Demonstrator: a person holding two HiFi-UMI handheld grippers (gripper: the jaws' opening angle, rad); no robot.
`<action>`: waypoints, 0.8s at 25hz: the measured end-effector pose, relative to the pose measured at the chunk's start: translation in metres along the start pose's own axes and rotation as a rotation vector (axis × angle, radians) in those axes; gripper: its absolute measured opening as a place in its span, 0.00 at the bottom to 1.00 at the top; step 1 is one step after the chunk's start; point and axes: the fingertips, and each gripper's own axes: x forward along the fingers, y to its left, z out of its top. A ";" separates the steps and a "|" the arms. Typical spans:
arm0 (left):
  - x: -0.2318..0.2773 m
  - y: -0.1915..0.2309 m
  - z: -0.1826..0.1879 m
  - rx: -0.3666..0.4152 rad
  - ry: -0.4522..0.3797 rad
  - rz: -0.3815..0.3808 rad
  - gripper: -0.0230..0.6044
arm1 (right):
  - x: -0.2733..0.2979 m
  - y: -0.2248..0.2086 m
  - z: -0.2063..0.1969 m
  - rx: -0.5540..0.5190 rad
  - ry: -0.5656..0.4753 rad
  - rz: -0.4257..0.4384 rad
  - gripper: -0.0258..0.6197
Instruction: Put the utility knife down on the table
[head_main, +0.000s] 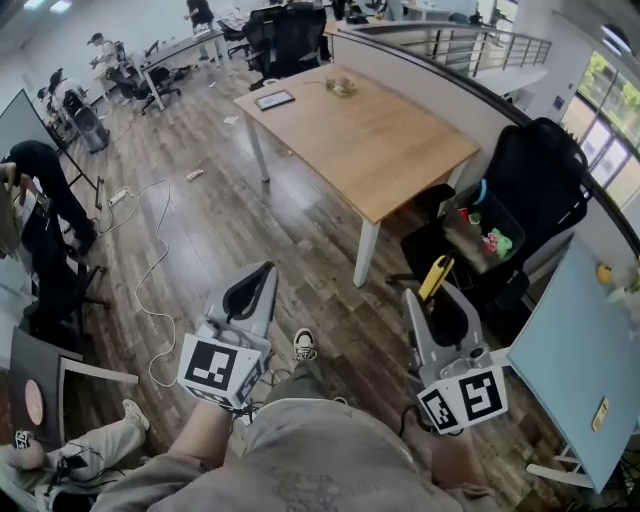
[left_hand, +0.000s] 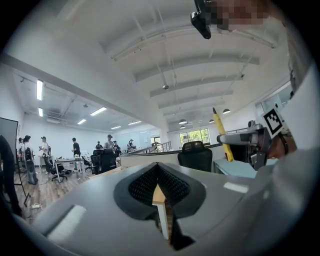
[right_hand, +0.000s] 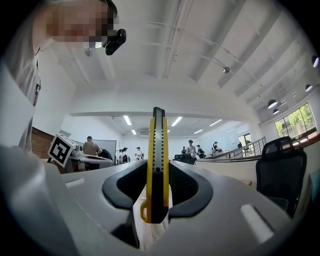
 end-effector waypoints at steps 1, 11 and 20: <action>0.003 0.002 -0.001 0.002 -0.003 0.001 0.03 | 0.004 -0.001 -0.001 0.000 -0.001 0.002 0.25; 0.059 0.053 -0.015 -0.004 -0.002 0.009 0.03 | 0.079 -0.025 -0.019 -0.011 0.025 0.012 0.25; 0.130 0.147 -0.022 -0.022 0.014 0.002 0.03 | 0.198 -0.043 -0.029 -0.014 0.063 -0.003 0.25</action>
